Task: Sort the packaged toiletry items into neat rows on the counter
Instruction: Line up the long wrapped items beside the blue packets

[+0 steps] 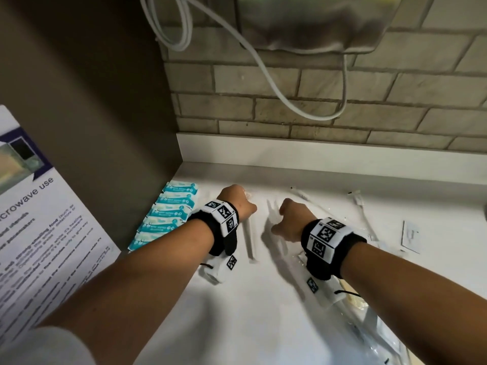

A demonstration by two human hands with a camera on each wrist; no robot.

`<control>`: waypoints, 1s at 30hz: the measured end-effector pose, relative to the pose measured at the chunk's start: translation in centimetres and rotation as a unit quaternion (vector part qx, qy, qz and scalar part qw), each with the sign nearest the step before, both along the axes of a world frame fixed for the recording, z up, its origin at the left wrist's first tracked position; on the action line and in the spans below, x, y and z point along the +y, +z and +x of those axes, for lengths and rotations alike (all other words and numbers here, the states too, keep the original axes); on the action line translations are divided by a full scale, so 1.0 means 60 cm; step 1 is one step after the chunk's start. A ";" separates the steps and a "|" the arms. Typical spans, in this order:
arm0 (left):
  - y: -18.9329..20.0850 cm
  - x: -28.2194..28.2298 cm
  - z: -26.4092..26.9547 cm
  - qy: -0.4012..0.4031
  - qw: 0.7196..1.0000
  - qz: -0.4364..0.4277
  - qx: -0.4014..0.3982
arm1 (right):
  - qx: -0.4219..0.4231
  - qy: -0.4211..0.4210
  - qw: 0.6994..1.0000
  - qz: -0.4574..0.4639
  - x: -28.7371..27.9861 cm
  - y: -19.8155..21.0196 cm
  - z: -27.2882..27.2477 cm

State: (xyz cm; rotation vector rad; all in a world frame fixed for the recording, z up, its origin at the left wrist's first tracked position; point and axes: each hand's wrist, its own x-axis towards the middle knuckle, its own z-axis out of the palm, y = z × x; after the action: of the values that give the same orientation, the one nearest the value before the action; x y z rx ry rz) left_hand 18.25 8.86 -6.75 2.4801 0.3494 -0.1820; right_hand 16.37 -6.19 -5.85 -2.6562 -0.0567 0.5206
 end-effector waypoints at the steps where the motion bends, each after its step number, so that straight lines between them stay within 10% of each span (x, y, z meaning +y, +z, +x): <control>1: -0.001 0.001 0.002 -0.001 1.000 0.017 0.000 | -0.021 0.017 0.999 -0.036 0.004 0.002 0.002; 15: -0.007 0.022 0.012 -0.018 0.999 0.030 0.036 | -0.006 0.067 0.998 0.000 0.043 -0.010 0.004; 27: 0.057 0.034 -0.016 0.092 0.930 -0.355 -0.014 | 0.017 0.061 0.996 -0.068 0.104 -0.022 -0.004; 30: 0.053 0.042 -0.024 0.068 0.943 -0.324 -0.025 | 0.050 0.089 0.991 -0.089 0.104 -0.006 -0.003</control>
State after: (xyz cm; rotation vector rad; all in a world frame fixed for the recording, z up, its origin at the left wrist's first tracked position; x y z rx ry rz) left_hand 16.82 11.36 -3.54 1.8012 0.3662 -0.1455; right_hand 16.20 0.03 -6.22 -2.8096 -0.2299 0.7494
